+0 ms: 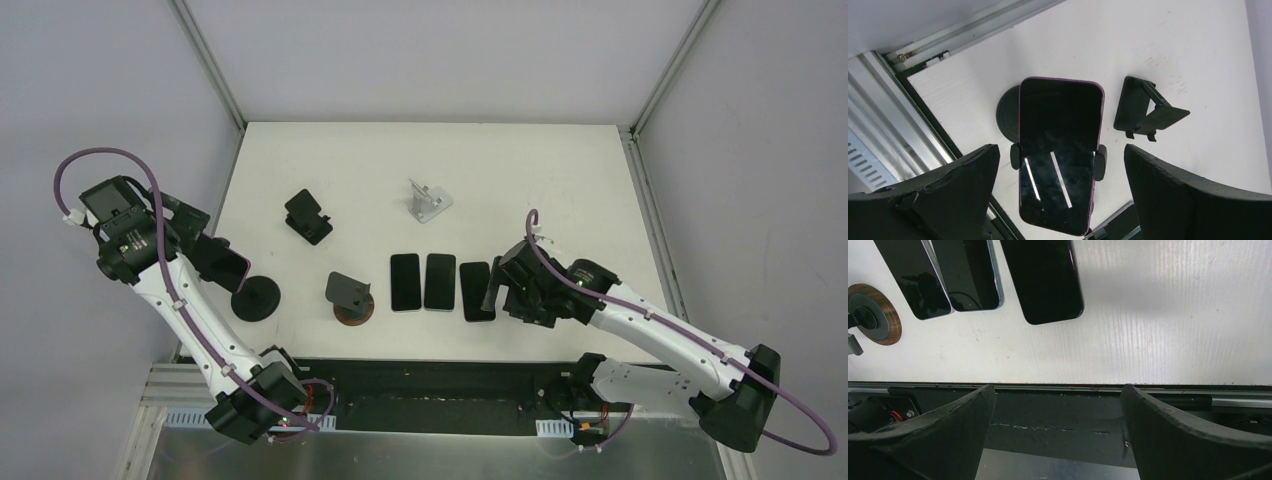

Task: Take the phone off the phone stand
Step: Move the phone stand with the phone to the center of the board.

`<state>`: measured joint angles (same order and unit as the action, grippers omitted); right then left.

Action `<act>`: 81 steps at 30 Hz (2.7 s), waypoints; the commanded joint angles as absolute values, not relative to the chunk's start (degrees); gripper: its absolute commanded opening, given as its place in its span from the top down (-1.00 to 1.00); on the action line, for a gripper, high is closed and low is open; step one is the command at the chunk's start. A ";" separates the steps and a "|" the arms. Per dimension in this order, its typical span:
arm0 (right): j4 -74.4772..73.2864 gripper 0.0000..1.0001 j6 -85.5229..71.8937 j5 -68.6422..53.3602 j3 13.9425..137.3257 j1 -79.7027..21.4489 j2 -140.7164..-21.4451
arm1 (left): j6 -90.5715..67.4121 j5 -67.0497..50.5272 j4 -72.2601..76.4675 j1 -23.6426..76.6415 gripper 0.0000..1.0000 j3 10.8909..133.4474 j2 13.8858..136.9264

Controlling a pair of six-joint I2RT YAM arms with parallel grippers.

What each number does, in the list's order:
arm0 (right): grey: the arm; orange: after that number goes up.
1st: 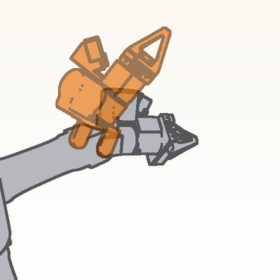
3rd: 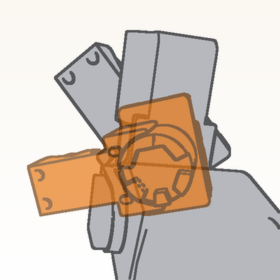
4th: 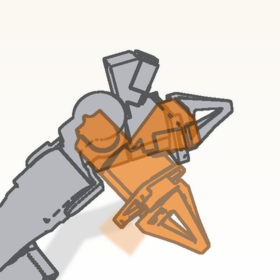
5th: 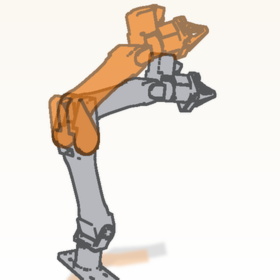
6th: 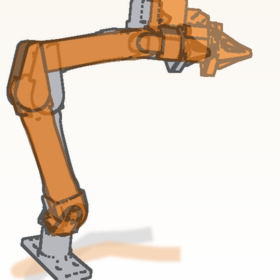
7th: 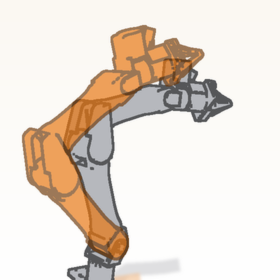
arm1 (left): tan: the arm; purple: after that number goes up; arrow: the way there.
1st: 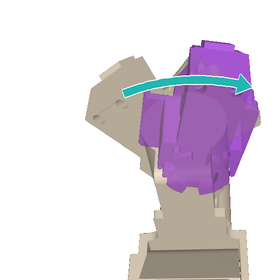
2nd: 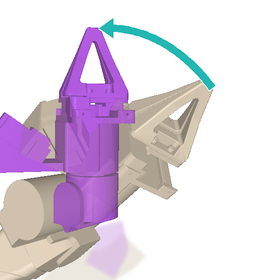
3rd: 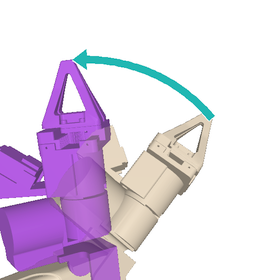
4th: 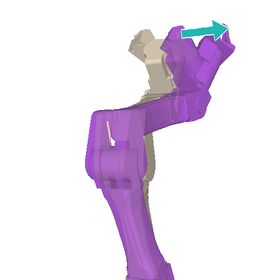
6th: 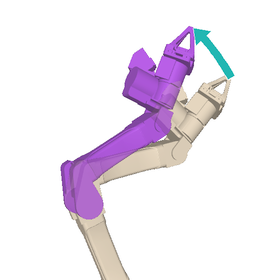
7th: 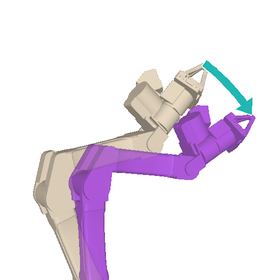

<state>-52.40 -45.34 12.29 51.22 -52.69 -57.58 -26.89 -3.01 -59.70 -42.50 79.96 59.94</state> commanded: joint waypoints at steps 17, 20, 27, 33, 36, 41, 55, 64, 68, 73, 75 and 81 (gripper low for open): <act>-51.63 -0.98 -44.58 9.73 52.47 -52.54 -60.50 | -24.60 -11.01 -51.90 -48.75 -0.98 74.81 62.10; -51.34 -0.98 -44.49 9.45 52.77 -52.56 -61.12 | -24.67 -12.47 -50.22 -49.23 -0.98 73.48 62.48; -51.25 -0.98 -44.26 8.57 53.44 -52.52 -62.48 | -24.57 -15.04 -46.15 -49.50 -0.98 70.22 62.75; -51.20 -0.98 -44.45 8.22 53.35 -52.52 -62.74 | -25.17 -16.80 -44.83 -49.57 -0.98 69.24 63.74; -51.28 -0.98 -44.57 8.18 53.46 -52.58 -62.75 | -25.52 -18.21 -44.17 -49.58 -0.98 68.63 64.06; -51.14 -0.98 -45.31 7.88 53.20 -52.57 -62.67 | -26.05 -20.59 -42.95 -49.60 -0.98 67.79 64.09; -50.27 -0.98 -46.31 6.89 52.38 -52.64 -62.51 | -28.80 -26.86 -40.63 -49.64 -0.70 64.10 62.17; -49.88 -0.98 -46.57 6.67 52.22 -52.65 -62.94 | -30.37 -29.35 -40.61 -49.61 -0.31 64.48 61.34; -49.66 -0.98 -46.64 6.68 51.95 -52.64 -63.10 | -31.29 -30.78 -40.52 -49.41 0.02 64.34 60.40; -49.48 -0.98 -46.72 6.51 52.02 -52.61 -63.60 | -32.83 -31.94 -40.13 -47.82 0.29 64.19 59.44; -49.48 -0.98 -46.90 6.59 52.03 -52.64 -63.69 | -33.40 -32.42 -39.80 -46.53 0.32 64.08 59.13; -48.86 -0.98 -48.25 6.51 51.48 -52.56 -63.31 | -36.03 -32.32 -37.95 -41.63 0.32 62.95 58.60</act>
